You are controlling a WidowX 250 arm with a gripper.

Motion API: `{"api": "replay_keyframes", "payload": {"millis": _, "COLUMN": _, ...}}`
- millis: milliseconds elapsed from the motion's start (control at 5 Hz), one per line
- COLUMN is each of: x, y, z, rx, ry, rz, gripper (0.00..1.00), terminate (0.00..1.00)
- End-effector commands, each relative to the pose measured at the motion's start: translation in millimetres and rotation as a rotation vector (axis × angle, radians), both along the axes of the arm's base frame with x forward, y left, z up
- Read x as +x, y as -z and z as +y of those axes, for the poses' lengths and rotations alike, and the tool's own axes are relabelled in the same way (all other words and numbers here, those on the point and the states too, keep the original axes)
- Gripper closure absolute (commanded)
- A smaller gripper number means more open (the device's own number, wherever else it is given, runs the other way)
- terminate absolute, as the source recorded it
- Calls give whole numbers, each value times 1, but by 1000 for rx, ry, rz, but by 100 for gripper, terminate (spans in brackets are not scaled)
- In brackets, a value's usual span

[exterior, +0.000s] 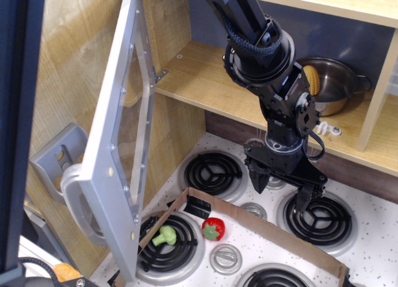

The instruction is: Close microwave

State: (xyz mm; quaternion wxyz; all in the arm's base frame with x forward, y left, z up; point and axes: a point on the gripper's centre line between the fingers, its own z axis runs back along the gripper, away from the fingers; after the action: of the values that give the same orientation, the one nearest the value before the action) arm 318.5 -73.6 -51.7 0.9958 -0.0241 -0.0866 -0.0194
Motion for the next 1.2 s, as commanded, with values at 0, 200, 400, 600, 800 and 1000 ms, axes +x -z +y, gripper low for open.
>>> {"api": "replay_keyframes", "payload": {"millis": 0, "x": 0, "y": 0, "z": 0, "rx": 0, "ry": 0, "rz": 0, "gripper": 0, "terminate": 0}}
{"api": "replay_keyframes", "payload": {"millis": 200, "x": -4, "y": -15, "z": 7, "rx": 16, "ry": 7, "rz": 10, "gripper": 0, "terminate": 0}}
{"api": "replay_keyframes", "payload": {"millis": 400, "x": -11, "y": -31, "z": 17, "rx": 2, "ry": 79, "rz": 16, "gripper": 0, "terminate": 0}}
{"api": "replay_keyframes", "payload": {"millis": 600, "x": -17, "y": -52, "z": 25, "rx": 28, "ry": 107, "rz": 17, "gripper": 0, "terminate": 0}}
{"api": "replay_keyframes", "payload": {"millis": 800, "x": -25, "y": -81, "z": 35, "rx": 59, "ry": 145, "rz": 43, "gripper": 0, "terminate": 0}}
{"api": "replay_keyframes", "payload": {"millis": 1000, "x": -33, "y": -115, "z": 51, "rx": 109, "ry": 180, "rz": 85, "gripper": 0, "terminate": 0}}
